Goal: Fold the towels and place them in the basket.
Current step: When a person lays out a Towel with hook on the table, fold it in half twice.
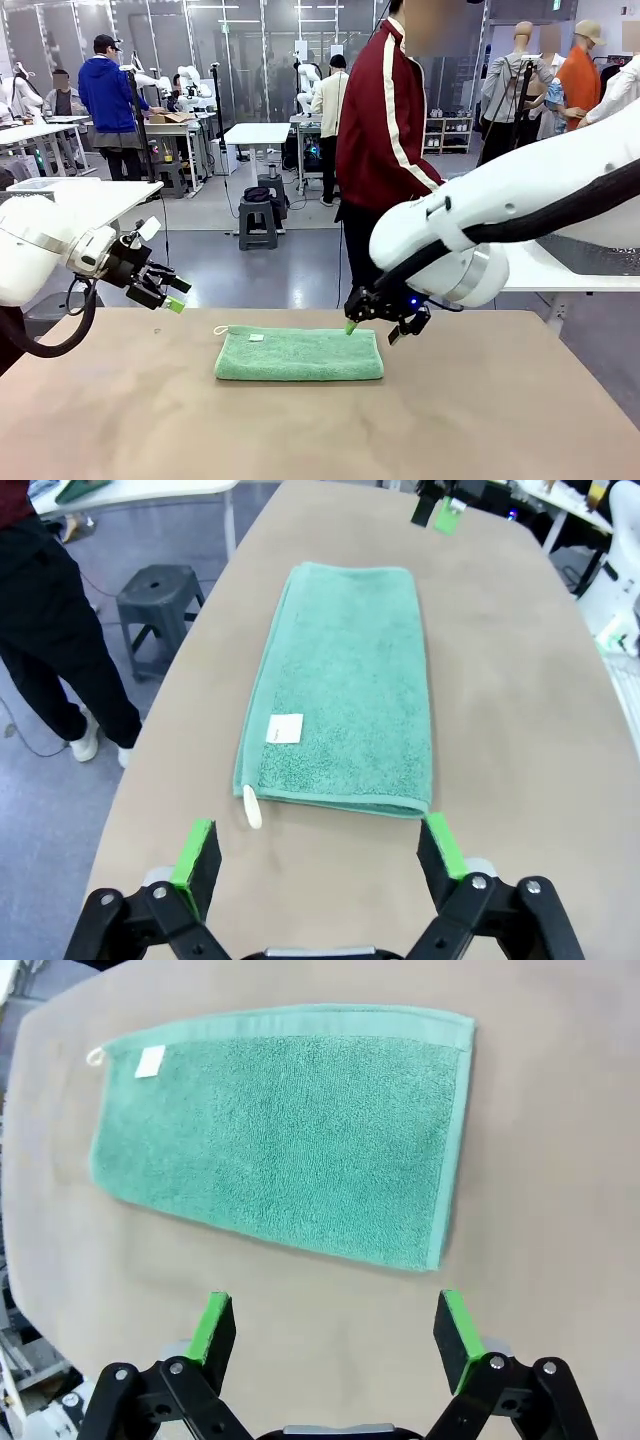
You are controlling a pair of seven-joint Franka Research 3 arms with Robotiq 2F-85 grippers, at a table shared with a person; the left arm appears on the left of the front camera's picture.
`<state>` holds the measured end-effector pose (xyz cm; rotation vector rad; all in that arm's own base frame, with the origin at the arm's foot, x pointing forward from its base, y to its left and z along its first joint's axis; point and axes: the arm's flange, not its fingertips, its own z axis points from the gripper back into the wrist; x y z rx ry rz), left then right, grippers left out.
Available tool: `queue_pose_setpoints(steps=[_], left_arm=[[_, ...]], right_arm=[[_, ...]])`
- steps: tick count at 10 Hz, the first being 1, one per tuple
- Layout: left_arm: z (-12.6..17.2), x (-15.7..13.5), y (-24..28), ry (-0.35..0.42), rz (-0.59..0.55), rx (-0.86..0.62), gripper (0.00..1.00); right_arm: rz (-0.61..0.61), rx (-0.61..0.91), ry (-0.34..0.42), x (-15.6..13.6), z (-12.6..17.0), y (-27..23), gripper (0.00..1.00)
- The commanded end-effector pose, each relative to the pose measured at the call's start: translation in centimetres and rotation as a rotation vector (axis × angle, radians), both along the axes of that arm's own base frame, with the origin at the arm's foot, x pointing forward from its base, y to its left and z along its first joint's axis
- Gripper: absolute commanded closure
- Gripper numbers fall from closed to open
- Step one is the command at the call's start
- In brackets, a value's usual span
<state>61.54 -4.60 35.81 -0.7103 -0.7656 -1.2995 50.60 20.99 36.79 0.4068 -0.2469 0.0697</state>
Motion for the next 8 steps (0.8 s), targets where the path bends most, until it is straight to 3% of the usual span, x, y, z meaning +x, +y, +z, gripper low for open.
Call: queue_pose_setpoints(steps=[1,4,8], left_arm=[[0.2,0.0,0.0,-0.001,0.0,-0.002,0.0],[0.2,0.0,0.0,-0.001,0.0,-0.002,0.0],[0.2,0.0,0.0,-0.001,0.0,-0.002,0.0]], right_arm=[[-0.079,-0.074,0.0,1.3,-0.7,2.6,0.0],[-0.162,-0.161,0.013,2.7,-2.5,4.5,0.0],[-0.174,-0.189,0.049,4.4,-4.6,4.9,0.0]])
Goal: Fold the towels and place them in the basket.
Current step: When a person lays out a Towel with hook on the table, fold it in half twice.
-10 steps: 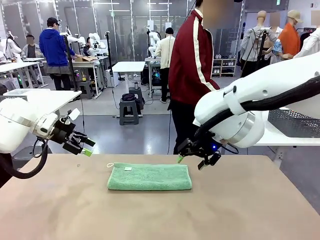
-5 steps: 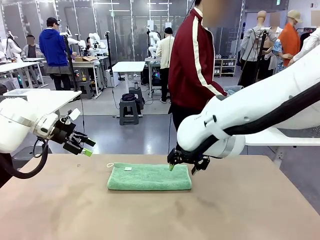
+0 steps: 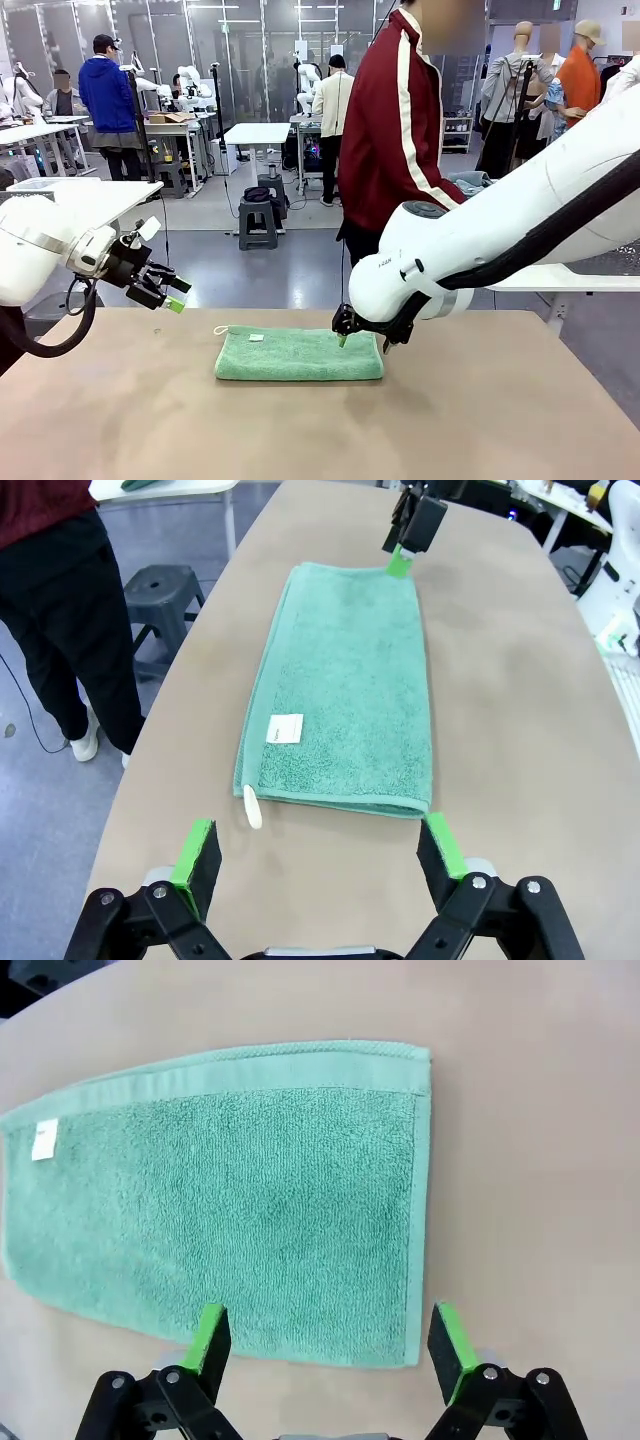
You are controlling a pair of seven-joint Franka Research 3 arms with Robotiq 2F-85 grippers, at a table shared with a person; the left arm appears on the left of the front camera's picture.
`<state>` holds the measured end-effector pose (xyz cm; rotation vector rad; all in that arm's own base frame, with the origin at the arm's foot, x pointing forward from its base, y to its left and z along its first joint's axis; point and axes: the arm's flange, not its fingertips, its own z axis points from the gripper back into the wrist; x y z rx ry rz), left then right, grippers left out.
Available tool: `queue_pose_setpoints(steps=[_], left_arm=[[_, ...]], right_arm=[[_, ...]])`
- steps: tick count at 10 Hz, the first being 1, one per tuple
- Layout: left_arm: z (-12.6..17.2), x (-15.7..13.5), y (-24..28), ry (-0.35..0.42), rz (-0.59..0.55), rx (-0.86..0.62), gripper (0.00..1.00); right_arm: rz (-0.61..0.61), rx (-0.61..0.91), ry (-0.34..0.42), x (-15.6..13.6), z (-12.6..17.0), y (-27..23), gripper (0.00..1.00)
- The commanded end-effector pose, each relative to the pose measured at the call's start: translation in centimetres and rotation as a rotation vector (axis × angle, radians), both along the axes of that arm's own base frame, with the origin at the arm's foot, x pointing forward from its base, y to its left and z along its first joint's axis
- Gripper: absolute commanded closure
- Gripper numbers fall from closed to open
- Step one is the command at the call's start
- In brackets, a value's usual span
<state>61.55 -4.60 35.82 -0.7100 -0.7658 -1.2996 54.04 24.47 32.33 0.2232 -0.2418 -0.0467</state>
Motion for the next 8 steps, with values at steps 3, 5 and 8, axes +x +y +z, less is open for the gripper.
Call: queue_pose_setpoints(steps=[3,5,8], left_arm=[[0.2,0.0,0.0,0.0,0.0,-0.002,0.0],[0.2,0.0,0.0,0.0,0.0,-0.002,0.0],[0.2,0.0,0.0,0.0,0.0,-0.002,0.0]], right_arm=[[-0.018,-0.029,0.055,2.1,-1.3,1.2,0.0],[-0.033,-0.05,0.052,2.3,-1.6,0.9,0.0],[-0.042,-0.076,0.053,2.6,-2.3,0.5,0.0]])
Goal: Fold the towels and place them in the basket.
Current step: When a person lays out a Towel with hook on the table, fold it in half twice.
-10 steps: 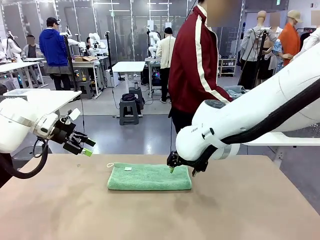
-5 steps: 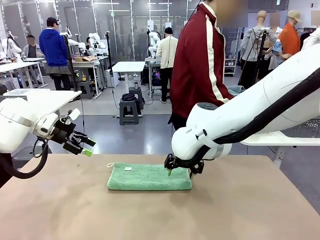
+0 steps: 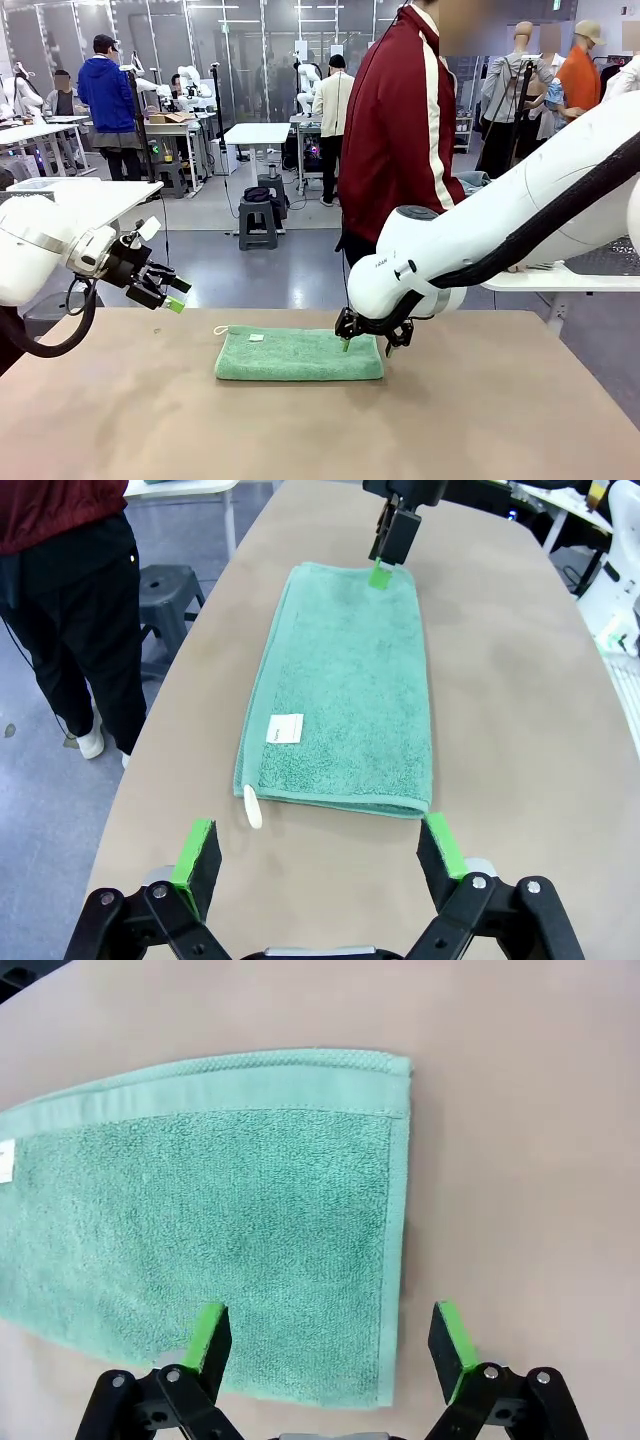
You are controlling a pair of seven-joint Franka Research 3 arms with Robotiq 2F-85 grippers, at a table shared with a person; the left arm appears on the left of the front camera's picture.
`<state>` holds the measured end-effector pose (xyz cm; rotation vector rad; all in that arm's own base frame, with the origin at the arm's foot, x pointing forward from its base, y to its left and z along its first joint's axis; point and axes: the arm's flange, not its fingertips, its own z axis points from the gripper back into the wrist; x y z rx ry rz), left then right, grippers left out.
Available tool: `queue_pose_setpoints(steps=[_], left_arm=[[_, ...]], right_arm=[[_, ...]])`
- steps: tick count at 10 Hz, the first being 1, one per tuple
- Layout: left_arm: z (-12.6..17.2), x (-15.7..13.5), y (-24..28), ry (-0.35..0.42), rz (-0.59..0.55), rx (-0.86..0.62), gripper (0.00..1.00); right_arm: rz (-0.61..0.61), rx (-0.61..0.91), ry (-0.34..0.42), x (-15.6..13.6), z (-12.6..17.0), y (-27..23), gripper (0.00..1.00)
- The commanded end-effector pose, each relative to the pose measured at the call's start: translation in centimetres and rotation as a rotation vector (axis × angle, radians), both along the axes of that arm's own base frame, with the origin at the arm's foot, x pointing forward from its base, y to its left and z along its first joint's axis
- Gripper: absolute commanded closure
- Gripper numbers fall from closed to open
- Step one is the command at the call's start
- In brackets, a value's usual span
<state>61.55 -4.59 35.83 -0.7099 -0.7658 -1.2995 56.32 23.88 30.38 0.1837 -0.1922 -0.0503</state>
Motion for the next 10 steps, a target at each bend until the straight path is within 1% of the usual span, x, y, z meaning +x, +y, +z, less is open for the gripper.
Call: queue_pose_setpoints(steps=[1,3,4,6,7,8,9,10], left_arm=[[0.19,-0.04,-0.01,0.0,0.0,-0.002,0.0],[0.19,-0.04,-0.01,0.0,0.0,-0.002,0.0],[0.19,-0.04,-0.01,0.0,0.0,-0.002,0.0],[0.19,-0.04,-0.01,0.0,0.0,-0.002,0.0],[0.19,-0.04,-0.01,0.0,0.0,-0.002,0.0],[0.19,-0.04,-0.01,0.0,0.0,-0.002,0.0],[0.19,-0.04,-0.01,0.0,0.0,-0.002,0.0],[0.19,-0.04,-0.01,0.0,0.0,-0.002,0.0]], right_arm=[[-0.037,-0.038,0.008,0.45,-0.68,1.11,0.0],[-0.036,-0.039,0.017,0.65,-1.08,1.06,0.0],[-0.041,-0.048,0.019,0.71,-1.21,1.07,0.2],[-0.044,-0.066,0.009,0.68,-1.49,1.14,0.19],[-0.038,-0.074,0.003,0.62,-1.59,1.14,0.23],[-0.041,-0.078,0.0,0.63,-1.6,1.1,0.36],[-0.042,-0.076,0.002,0.62,-1.6,1.09,0.31],[-0.042,-0.078,0.0,0.6,-1.59,1.11,0.31]])
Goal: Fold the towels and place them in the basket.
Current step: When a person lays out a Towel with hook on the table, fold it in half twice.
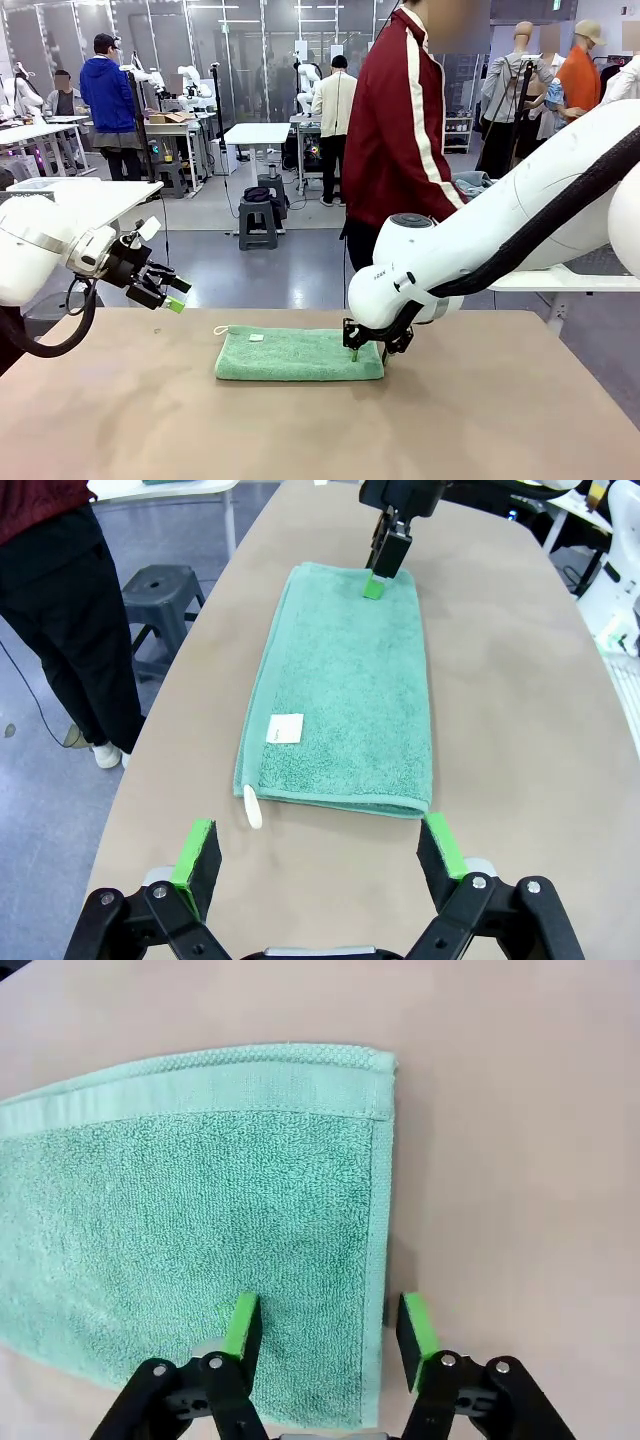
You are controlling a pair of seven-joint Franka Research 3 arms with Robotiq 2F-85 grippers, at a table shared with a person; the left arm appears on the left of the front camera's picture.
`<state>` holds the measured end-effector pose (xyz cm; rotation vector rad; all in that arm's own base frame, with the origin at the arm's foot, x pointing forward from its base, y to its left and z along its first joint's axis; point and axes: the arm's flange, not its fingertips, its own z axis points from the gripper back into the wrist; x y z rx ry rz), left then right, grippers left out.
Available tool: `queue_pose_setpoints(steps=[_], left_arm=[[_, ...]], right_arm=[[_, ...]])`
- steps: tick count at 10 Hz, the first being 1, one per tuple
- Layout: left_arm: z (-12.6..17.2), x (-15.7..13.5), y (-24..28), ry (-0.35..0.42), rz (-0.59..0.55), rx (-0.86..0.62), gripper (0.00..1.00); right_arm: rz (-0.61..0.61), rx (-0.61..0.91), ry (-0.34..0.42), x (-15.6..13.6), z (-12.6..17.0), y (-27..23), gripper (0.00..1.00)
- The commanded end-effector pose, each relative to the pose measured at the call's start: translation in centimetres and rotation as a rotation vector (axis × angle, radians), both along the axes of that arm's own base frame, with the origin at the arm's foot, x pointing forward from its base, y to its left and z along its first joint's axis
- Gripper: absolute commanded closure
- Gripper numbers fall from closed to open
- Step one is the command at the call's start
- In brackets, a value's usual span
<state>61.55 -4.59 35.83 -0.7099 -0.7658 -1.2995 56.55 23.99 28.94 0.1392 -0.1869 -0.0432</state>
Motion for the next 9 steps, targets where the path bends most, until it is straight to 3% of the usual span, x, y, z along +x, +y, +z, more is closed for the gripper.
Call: queue_pose_setpoints(steps=[1,2,3,4,5,6,7,8,9], left_arm=[[0.19,-0.04,-0.01,0.0,0.0,-0.002,0.0],[0.19,-0.04,-0.01,0.0,0.0,-0.002,0.0],[0.19,-0.04,-0.01,0.0,0.0,-0.002,0.0],[0.19,-0.04,-0.01,0.0,0.0,-0.002,0.0],[0.19,-0.04,-0.01,0.0,0.0,-0.002,0.0],[0.19,-0.04,-0.01,0.0,0.0,-0.002,0.0],[0.19,-0.04,-0.01,0.0,0.0,-0.002,0.0],[0.19,-0.04,-0.01,0.0,0.0,-0.002,0.0],[0.19,-0.04,-0.01,0.0,0.0,-0.002,0.0]], right_arm=[[-0.043,-0.041,-0.011,0.37,-0.18,1.0,0.31],[-0.043,-0.044,-0.007,0.38,-0.24,0.97,0.5],[-0.044,-0.045,-0.007,0.35,-0.23,0.94,0.51],[-0.044,-0.042,-0.005,0.32,-0.16,0.93,0.7],[-0.042,-0.04,-0.006,0.31,-0.13,0.89,0.56],[-0.042,-0.04,-0.003,0.3,-0.16,0.84,0.9],[-0.041,-0.041,0.0,0.28,-0.24,0.8,0.76],[-0.04,-0.041,0.001,0.26,-0.25,0.78,1.0],[-0.038,-0.042,0.002,0.24,-0.26,0.77,0.96]])
